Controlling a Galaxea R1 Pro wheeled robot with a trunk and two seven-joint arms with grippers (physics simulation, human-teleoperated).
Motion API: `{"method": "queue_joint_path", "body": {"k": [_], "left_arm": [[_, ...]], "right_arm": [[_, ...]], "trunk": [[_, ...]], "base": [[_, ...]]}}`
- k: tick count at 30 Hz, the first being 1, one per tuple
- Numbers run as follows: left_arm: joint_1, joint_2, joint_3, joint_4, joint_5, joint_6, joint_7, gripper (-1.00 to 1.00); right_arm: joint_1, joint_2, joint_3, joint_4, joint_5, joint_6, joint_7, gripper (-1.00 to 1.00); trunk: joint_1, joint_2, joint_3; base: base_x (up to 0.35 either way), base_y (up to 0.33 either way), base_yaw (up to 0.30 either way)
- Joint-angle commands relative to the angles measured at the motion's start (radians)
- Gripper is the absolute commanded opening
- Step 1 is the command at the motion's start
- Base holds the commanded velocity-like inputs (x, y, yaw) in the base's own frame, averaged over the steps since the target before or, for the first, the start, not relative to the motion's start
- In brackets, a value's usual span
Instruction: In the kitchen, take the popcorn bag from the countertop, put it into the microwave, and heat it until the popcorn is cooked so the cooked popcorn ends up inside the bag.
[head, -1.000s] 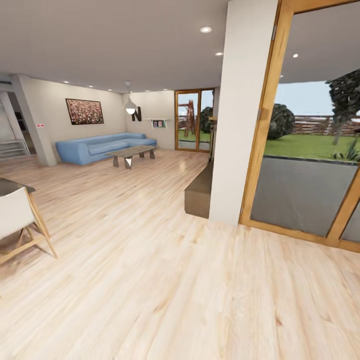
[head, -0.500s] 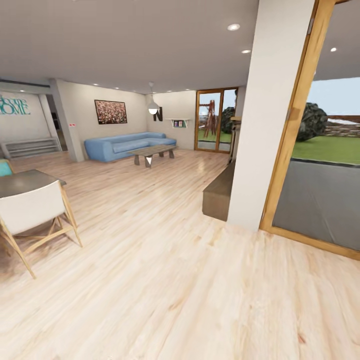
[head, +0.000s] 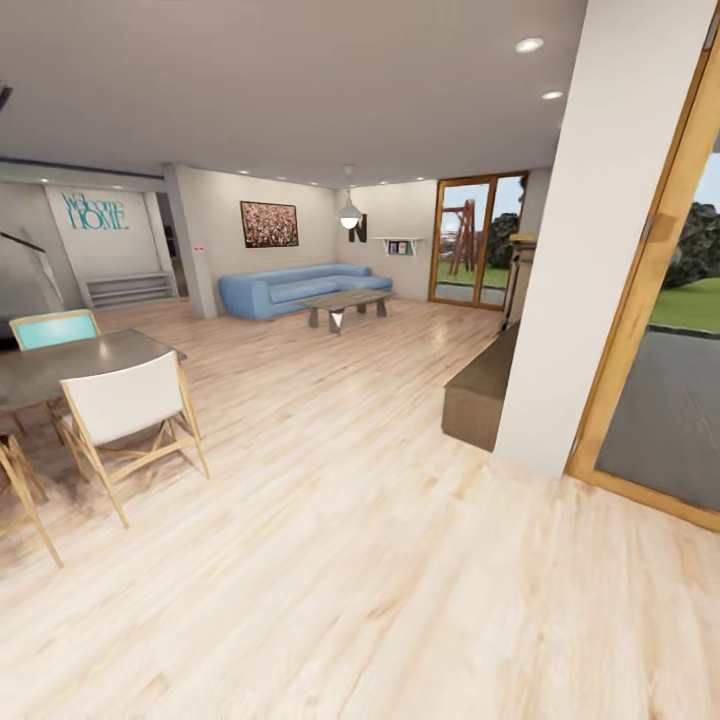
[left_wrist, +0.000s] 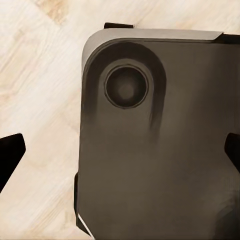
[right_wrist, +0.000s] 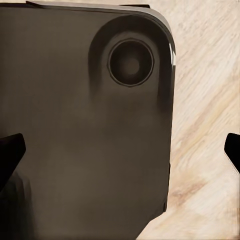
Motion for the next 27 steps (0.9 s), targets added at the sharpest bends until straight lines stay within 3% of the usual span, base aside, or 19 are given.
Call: {"method": "queue_joint_path", "body": {"k": [1, 27], "left_arm": [[0.000, 0.000, 0.000, -0.001, 0.008, -0.002, 0.000, 1.00], [0.000, -0.002, 0.002, -0.001, 0.012, -0.001, 0.000, 1.00]], "right_arm": [[0.000, 0.000, 0.000, 0.000, -0.001, -0.003, -0.001, 1.00], [0.000, 0.000, 0.008, 0.001, 0.011, -0.003, -0.002, 1.00]], "trunk": [[0.000, 0.000, -0.001], [0.000, 0.000, -0.001]], "base": [[0.000, 0.000, 0.274], [0.000, 0.000, 0.280]]}}
